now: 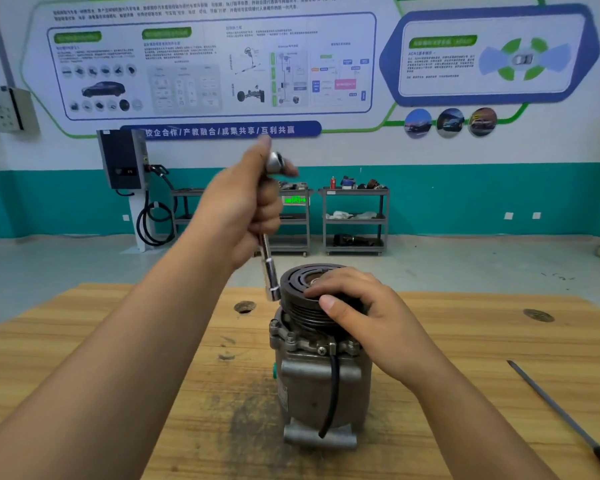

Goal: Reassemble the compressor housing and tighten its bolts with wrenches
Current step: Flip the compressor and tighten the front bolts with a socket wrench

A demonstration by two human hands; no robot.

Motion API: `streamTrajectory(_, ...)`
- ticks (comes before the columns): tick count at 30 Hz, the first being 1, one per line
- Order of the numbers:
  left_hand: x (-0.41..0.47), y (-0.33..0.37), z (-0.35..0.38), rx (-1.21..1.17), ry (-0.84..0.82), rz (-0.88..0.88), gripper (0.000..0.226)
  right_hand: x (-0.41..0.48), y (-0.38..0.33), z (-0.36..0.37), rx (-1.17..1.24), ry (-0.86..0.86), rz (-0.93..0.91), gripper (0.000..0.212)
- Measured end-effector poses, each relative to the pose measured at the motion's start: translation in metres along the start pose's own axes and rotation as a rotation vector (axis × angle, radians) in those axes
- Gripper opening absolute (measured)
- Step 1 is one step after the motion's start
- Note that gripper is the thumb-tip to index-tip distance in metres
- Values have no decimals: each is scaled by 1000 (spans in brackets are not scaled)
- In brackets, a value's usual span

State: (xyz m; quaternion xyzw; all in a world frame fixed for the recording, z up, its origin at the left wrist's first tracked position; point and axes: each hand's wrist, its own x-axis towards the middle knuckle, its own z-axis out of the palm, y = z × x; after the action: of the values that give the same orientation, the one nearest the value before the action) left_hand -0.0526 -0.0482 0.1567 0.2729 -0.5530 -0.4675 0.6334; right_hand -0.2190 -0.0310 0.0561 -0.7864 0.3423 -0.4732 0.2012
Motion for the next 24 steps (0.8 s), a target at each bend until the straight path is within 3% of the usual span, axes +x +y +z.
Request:
streamTrajectory(2,-3,9,6,-95,27,36,47,0,0,0,-15,-4,13,20)
streamTrajectory(7,-20,-15,18,77,88,63,47,1,-3,0,-33,0,-1,18)
streamTrajectory(16,-25,-41,21,186,197,115,43,2,-2,0,-29,4,-7,20)
streamTrajectory(24,-26,-45,18,180,86,95,50,4,-11,3,-104,12,6,17)
